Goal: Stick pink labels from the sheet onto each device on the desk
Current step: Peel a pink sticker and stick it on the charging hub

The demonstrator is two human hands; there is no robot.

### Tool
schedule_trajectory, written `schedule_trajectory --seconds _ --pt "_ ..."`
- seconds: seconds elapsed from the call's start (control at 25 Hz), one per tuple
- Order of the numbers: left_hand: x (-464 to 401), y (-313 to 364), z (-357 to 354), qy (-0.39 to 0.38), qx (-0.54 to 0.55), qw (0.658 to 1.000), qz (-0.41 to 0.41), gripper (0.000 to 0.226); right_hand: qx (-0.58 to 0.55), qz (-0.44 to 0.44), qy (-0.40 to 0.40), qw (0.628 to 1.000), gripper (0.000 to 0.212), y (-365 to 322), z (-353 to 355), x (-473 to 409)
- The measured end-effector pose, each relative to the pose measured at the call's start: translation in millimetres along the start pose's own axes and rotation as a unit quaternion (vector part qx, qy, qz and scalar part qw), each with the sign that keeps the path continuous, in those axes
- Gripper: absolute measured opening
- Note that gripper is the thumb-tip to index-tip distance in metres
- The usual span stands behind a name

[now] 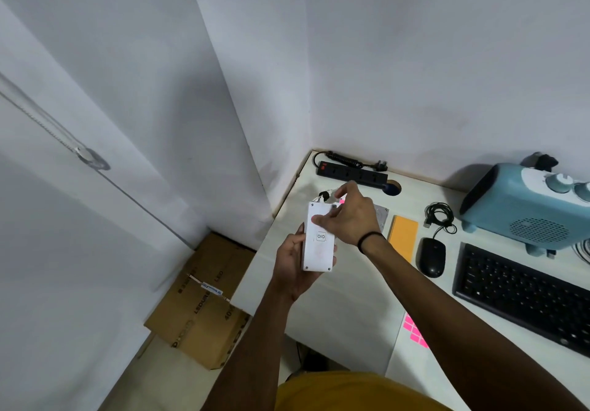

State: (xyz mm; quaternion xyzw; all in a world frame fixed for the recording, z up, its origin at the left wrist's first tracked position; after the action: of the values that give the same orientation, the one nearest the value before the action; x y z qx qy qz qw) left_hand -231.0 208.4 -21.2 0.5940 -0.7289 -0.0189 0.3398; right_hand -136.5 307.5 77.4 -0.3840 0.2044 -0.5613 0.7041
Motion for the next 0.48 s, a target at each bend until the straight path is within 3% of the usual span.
schedule_trajectory --seconds 0.12,0.24,0.36,0.48 --pt "5 3 -4 -0.004 0.004 1.000 0.003 0.054 -0.013 -0.051 -0.010 0.999 0.066 16 1 3" --pt "5 9 -9 0.013 -0.052 0.999 0.010 0.051 -0.060 -0.044 -0.058 0.996 0.042 25 -8 11" --pt "4 16 -15 0.035 -0.184 0.982 -0.025 0.037 -0.066 -0.055 -0.053 0.995 0.041 34 -12 18" --pt "6 21 -19 0.066 -0.322 0.943 -0.044 0.027 -0.064 -0.072 -0.056 0.994 0.037 42 -19 21"
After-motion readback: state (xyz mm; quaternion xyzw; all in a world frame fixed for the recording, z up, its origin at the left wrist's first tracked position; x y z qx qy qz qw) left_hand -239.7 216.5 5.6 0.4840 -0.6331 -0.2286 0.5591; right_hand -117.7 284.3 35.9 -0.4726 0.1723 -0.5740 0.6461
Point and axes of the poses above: each hand's wrist, its own x-axis away from the middle knuckle, its own z-axis out of the back of the hand, y = z × x, the point moved 8 cm from there along -x, towards the middle knuckle, and after that the axes turned 3 degrees about z, right-handed, at the moved point
